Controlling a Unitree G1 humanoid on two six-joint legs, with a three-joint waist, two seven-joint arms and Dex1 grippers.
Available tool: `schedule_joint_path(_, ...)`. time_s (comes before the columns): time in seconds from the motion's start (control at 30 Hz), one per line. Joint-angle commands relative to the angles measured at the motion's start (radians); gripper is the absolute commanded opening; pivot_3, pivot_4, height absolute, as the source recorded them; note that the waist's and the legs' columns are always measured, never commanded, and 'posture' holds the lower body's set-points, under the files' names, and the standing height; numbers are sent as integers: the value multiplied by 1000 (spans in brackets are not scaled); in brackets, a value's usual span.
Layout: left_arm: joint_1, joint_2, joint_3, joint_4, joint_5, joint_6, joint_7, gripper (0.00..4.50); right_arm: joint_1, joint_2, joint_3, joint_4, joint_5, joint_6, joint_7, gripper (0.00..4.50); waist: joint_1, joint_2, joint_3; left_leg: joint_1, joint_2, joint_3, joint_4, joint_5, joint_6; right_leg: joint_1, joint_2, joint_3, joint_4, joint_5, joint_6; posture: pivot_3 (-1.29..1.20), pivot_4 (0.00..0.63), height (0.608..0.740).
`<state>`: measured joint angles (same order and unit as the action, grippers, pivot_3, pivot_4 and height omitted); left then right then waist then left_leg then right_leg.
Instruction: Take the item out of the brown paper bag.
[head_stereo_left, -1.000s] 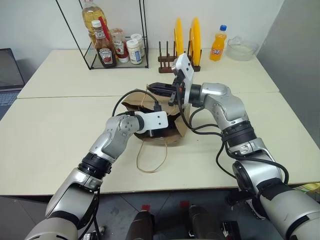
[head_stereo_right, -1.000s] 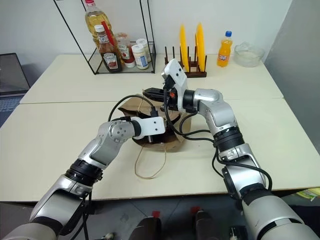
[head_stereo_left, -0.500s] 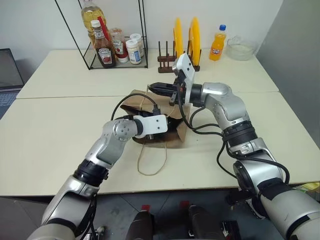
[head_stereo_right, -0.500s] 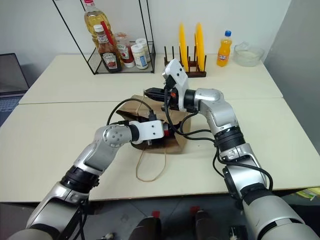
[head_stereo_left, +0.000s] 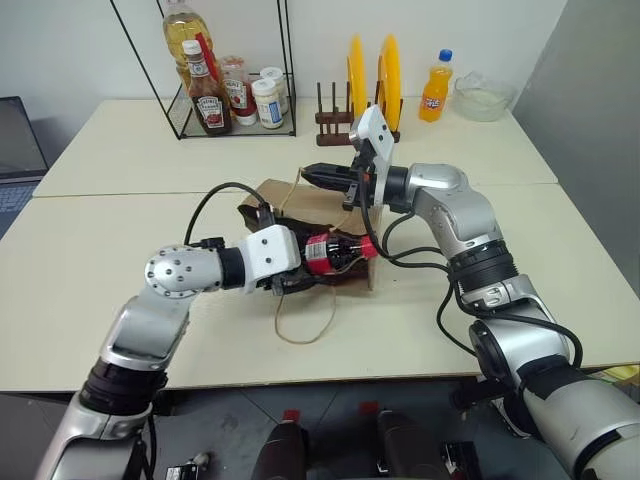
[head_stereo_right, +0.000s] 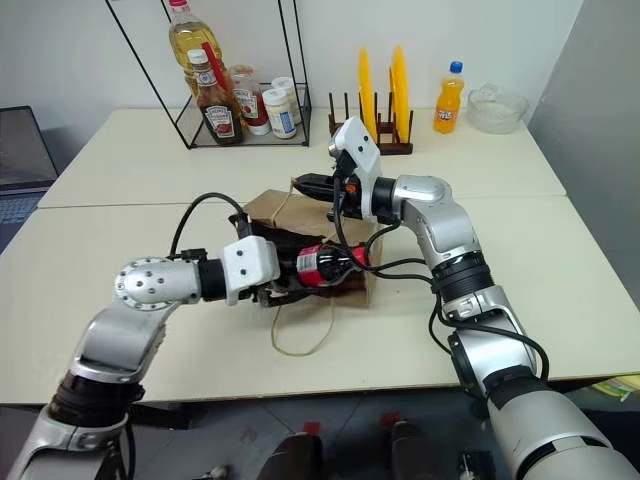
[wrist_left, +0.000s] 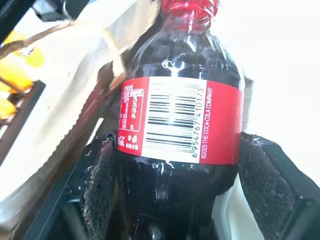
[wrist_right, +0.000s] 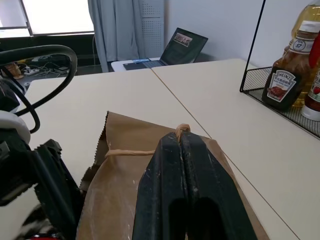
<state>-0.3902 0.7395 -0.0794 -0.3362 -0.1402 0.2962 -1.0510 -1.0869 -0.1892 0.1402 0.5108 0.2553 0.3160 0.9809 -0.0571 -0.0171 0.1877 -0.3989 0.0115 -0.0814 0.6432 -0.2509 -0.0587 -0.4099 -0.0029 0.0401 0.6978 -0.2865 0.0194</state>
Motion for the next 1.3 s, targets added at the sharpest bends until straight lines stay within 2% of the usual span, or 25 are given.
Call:
schedule_joint_path(0.03,18,86,115,-132,-154,130,-61,3189,-32,-4,-18,3,2,-26,14,0,-1,0,0,0,0,0,0,0,0,0,0,0,0,0,0,0,150,740)
schedule_joint_path(0.13,12,165,194,-171,-270,269,-85,3189,-30,-5,-15,15,-1,-34,19,0,-1,0,0,0,0,0,0,0,0,0,1,-1,0,0,0,0,150,740)
schedule_joint_path(0.3,-32,292,355,-114,-424,478,-83,3189,-23,-10,-10,35,-11,-53,30,0,-3,0,0,0,0,0,0,0,0,0,1,-1,0,0,0,0,150,740)
schedule_joint_path(0.4,-5,341,430,-25,-421,481,-82,3189,-19,-13,-10,34,-13,-55,34,0,-3,0,0,0,0,0,0,0,0,0,1,0,0,0,0,0,150,740)
schedule_joint_path(0.5,-64,300,484,153,-375,408,30,3189,-4,-17,-7,20,-13,-50,37,0,-2,0,0,0,0,0,0,0,0,0,2,-1,0,0,0,0,150,740)
schedule_joint_path(0.6,-136,246,447,361,-270,295,174,3189,5,-18,-4,7,-11,-45,36,0,3,-1,0,0,0,-1,0,0,0,0,2,-2,0,0,0,0,150,740)
schedule_joint_path(0.77,-213,162,338,632,-127,141,289,3189,13,-16,1,-10,-11,-36,32,0,4,-1,0,0,-1,0,0,0,0,0,1,-1,-1,0,0,0,150,740)
schedule_joint_path(0.93,-265,73,212,859,-30,119,311,3189,24,-16,5,-37,-10,-22,25,0,5,-1,0,-2,-1,0,0,0,0,-2,-1,-1,0,0,0,0,150,740)
schedule_joint_path(1.13,-382,13,157,1080,37,79,345,3189,52,-23,9,-94,-8,8,14,0,6,-3,-1,-1,-2,0,1,0,0,-2,-1,-1,1,0,0,0,150,740)
schedule_joint_path(1.27,-407,16,139,1098,55,73,315,4470,63,-28,8,-122,-9,25,5,0,5,-3,-1,-1,-2,0,1,0,0,-2,-1,-1,2,0,0,0,150,740)
schedule_joint_path(1.3,-408,18,141,1088,53,79,309,4470,64,-29,7,-126,-9,28,2,0,5,-3,-1,-1,-2,0,1,0,0,-2,-1,-1,2,0,0,0,150,740)
